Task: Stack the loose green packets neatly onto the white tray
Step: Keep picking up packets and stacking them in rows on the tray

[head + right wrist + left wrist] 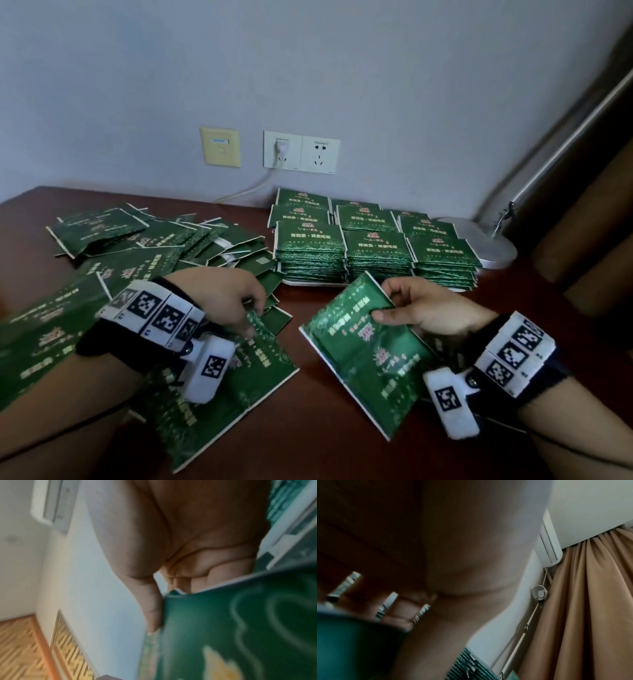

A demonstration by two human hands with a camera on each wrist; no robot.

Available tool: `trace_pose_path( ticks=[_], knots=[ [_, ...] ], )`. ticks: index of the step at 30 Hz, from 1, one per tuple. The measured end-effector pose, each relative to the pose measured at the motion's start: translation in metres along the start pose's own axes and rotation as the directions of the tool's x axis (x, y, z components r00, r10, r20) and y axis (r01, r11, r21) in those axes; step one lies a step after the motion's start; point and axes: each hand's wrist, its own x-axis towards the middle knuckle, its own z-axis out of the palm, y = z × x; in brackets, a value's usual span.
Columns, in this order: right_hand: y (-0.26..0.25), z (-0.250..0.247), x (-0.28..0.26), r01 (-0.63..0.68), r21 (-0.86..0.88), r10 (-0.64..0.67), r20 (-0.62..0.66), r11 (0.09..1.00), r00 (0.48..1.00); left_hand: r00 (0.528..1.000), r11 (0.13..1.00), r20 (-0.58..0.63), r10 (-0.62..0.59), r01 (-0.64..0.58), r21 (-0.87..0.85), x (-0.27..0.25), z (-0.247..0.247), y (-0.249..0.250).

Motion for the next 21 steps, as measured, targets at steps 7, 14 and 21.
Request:
trace_pose_path(
  ticks=[7,14,21],
  knots=[
    [0.023,-0.002,0.001,-0.124,0.197,0.168,-0.228,0.973,0.959,0.965,0.937,-0.262,-0.019,-0.074,-0.341,0.011,0.004,-0.005],
    [0.037,-0.015,-0.024,-0.097,-0.099,0.090,-0.075,0.990,0.993,0.856,0.708,-0.447,-0.260,-0.146,-0.691,0.020,0.017,0.001],
    [0.041,-0.014,-0.019,-0.069,-0.187,0.057,-0.069,0.980,0.996,0.986,0.887,-0.127,-0.108,0.038,-0.461,-0.006,0.011,0.001]
  ],
)
